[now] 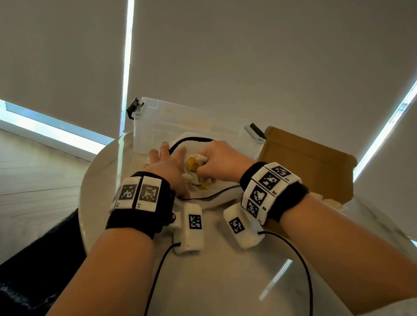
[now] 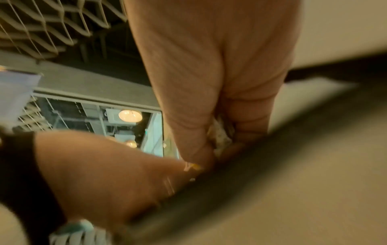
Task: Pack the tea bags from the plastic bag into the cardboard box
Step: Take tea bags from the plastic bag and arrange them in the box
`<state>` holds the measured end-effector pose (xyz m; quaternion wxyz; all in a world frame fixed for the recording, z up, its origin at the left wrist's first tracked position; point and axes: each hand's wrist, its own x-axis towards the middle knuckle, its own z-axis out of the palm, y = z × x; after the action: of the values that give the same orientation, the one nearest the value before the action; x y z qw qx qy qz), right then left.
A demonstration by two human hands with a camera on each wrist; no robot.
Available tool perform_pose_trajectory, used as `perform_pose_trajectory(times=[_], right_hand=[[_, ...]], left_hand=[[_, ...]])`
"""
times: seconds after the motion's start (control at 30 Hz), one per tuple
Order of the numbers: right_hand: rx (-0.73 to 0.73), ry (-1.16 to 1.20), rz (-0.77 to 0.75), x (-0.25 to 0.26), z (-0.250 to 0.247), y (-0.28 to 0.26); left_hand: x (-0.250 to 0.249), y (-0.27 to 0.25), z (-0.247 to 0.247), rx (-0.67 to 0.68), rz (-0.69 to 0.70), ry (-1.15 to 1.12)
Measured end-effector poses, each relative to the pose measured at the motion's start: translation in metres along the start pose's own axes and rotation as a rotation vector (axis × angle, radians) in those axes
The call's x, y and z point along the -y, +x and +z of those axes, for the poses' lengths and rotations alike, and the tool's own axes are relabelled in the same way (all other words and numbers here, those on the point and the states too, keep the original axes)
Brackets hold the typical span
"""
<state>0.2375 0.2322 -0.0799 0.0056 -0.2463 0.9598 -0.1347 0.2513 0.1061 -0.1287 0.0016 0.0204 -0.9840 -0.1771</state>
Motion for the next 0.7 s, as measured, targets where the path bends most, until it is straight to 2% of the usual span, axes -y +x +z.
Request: perform_pose_trajectory(times=[0.17, 0.27, 0.33, 0.4, 0.47, 0.57, 0.7], right_hand=[[-0.144, 0.332, -0.020, -0.003, -0.028, -0.032], [-0.249, 0.510, 0.020, -0.017, -0.040, -0.059], [-0.301, 0.641, 0.051, -0.031, -0.042, -0.078], [-0.358, 0.770, 0.089, -0.046, -0.041, -0.094], [-0.418, 0.915, 0.116, -0.061, -0.039, -0.108], [-0.479, 1.153, 0.175, -0.079, -0.034, -0.121], [-0.510, 1.280, 0.212, -0.096, -0.028, -0.127]], left_hand=[[-0.007, -0.006, -0.006, 0.005, 0.055, 0.059], [-0.018, -0.007, -0.013, -0.051, 0.125, -0.044], [-0.026, -0.008, -0.017, -0.196, 0.185, -0.175], [-0.034, -0.010, -0.019, -0.386, 0.330, -0.397], [-0.050, -0.015, -0.018, -0.455, 0.482, -0.707], [-0.083, -0.020, -0.010, -0.320, 0.584, -0.962], [-0.125, -0.026, 0.003, 0.034, 0.640, -1.024]])
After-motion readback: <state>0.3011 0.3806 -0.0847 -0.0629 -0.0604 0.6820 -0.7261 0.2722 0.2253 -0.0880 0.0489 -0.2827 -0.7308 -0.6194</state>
